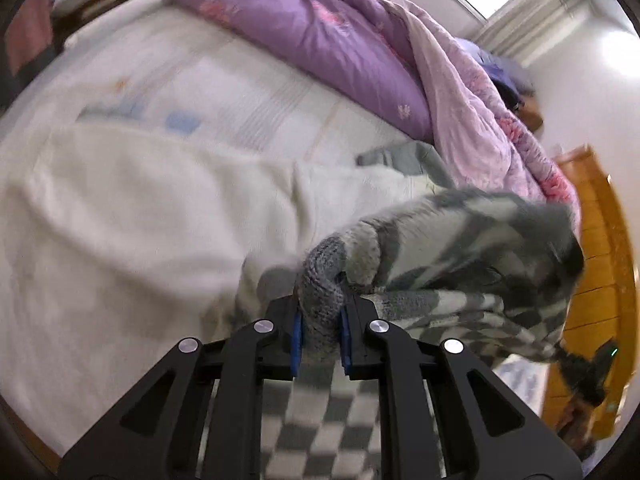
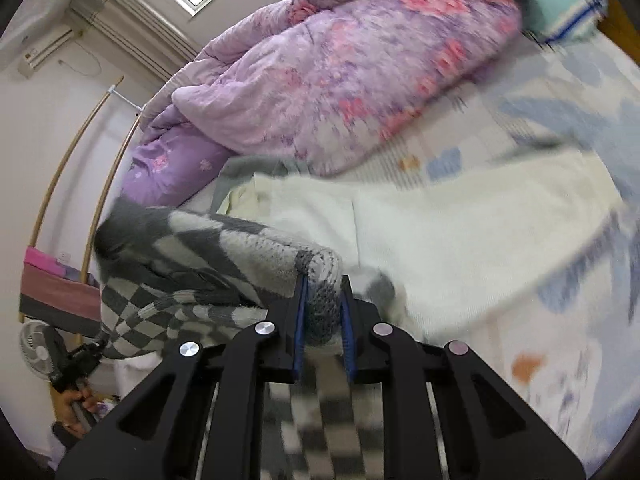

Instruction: Fold large clothes

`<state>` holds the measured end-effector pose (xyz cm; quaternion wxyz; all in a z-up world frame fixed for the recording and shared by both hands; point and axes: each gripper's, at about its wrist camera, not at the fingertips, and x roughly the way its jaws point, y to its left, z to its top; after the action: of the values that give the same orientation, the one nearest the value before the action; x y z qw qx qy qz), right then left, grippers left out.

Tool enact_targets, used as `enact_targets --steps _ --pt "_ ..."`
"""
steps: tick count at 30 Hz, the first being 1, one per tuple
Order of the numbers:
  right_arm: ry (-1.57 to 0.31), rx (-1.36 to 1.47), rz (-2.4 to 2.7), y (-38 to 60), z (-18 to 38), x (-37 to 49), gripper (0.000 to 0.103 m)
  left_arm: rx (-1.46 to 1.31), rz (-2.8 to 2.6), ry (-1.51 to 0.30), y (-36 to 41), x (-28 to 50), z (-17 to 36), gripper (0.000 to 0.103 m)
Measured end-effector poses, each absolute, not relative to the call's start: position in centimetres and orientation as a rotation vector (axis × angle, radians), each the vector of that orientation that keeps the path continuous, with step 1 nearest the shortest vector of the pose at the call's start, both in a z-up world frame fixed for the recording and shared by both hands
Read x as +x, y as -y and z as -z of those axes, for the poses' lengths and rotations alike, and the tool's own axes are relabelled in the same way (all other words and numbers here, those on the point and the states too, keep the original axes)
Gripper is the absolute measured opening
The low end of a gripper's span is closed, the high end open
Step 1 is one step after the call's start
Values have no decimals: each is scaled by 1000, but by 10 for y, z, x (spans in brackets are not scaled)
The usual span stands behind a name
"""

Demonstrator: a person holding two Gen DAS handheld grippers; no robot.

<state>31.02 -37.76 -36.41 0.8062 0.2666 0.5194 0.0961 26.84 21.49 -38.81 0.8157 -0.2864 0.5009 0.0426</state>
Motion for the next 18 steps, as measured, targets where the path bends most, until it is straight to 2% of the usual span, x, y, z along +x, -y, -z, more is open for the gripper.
enact_targets --steps 5,9,10,11,13,15,16,17,18 --pt "-1213 584 -197 385 382 226 14 -686 -139 -1125 -220 175 408 15" --pt "-1368 552 -131 386 427 170 15 -732 -212 -1227 -220 115 448 17" --pt "-1412 567 -109 387 442 160 16 -738 -236 -1254 -221 106 459 18" --pt "-1467 579 -72 388 463 147 21 -743 -269 -1288 -222 97 472 18" --pt "-1538 580 -25 388 486 132 22 -789 -317 -1340 -222 75 496 18" --pt "-1559 675 18 392 499 115 23 -850 -350 -1298 -222 56 502 22" --pt "-1548 706 20 393 499 111 27 -894 -356 -1271 -223 49 502 28" --pt "-1538 731 40 395 497 106 38 -930 -360 -1249 -224 39 501 34" --pt "-1526 757 58 397 495 102 47 -994 -367 -1210 -224 30 500 34"
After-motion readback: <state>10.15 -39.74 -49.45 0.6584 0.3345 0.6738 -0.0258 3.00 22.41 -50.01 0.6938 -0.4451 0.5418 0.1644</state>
